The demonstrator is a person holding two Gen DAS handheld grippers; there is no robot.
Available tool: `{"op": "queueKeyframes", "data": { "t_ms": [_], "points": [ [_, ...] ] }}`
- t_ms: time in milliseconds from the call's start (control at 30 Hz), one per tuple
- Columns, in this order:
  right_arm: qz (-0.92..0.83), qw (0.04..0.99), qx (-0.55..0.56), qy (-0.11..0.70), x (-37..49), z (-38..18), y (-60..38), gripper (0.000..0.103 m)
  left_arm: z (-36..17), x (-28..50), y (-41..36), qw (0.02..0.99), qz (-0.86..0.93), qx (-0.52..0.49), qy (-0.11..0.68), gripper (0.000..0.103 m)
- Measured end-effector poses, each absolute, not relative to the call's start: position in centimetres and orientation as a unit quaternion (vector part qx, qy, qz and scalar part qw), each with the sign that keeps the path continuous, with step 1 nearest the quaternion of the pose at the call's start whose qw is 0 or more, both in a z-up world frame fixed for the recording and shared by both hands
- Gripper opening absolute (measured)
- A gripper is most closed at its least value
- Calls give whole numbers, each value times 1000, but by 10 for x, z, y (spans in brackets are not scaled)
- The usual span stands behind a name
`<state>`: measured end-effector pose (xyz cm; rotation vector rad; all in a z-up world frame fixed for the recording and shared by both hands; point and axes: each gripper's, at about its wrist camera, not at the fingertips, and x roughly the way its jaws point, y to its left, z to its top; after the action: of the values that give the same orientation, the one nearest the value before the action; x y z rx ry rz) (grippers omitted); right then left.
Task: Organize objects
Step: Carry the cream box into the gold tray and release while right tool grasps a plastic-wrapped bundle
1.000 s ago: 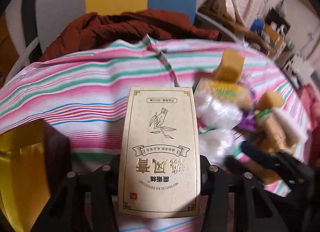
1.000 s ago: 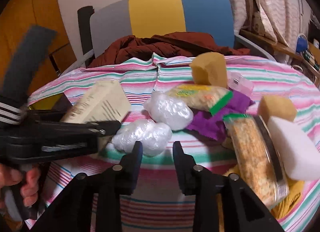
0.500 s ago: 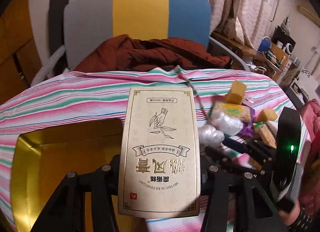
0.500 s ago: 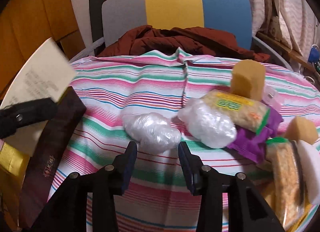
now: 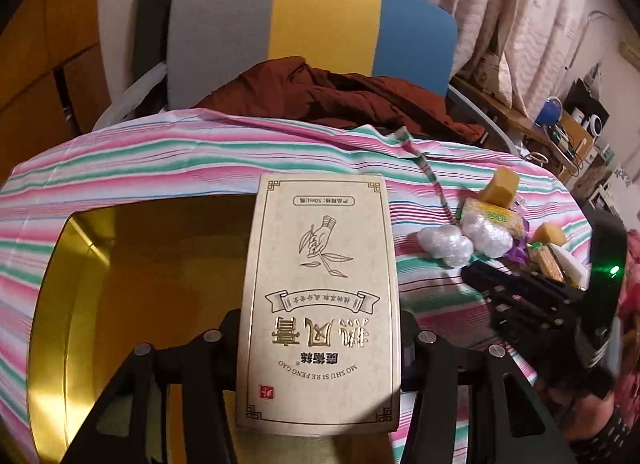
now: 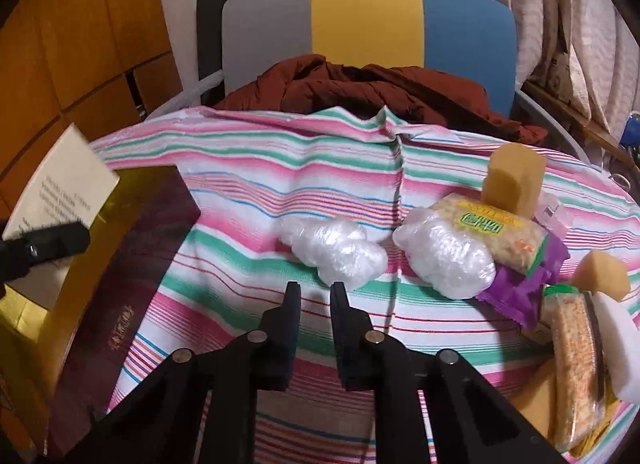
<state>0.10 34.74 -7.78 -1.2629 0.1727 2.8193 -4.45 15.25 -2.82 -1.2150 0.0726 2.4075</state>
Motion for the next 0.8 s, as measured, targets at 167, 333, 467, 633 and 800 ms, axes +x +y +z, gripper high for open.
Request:
{"op": "queueKeyframes", "data": {
  "t_ms": [167,333,467,633,800],
  "points": [
    [919,26,-390,56,9,-64,344,5,-35,-49,131,204,870,-448,12,52],
    [924,36,-380,18,-7,-60,336,38,-43,-53,113,190,869,-457,3,52],
    [904,45,-424,-15,-39,-82,333,45,-44,-52,102,182,870,-458,-1,52],
    [903,71,-415,-85,-50,-91,325,50,-46,-55,86,167,872,-460,-4,52],
    [895,93,-425,-99,-58,-95,333,38,-49,-56,73,152,875,-460,-1,52]
  ]
}}
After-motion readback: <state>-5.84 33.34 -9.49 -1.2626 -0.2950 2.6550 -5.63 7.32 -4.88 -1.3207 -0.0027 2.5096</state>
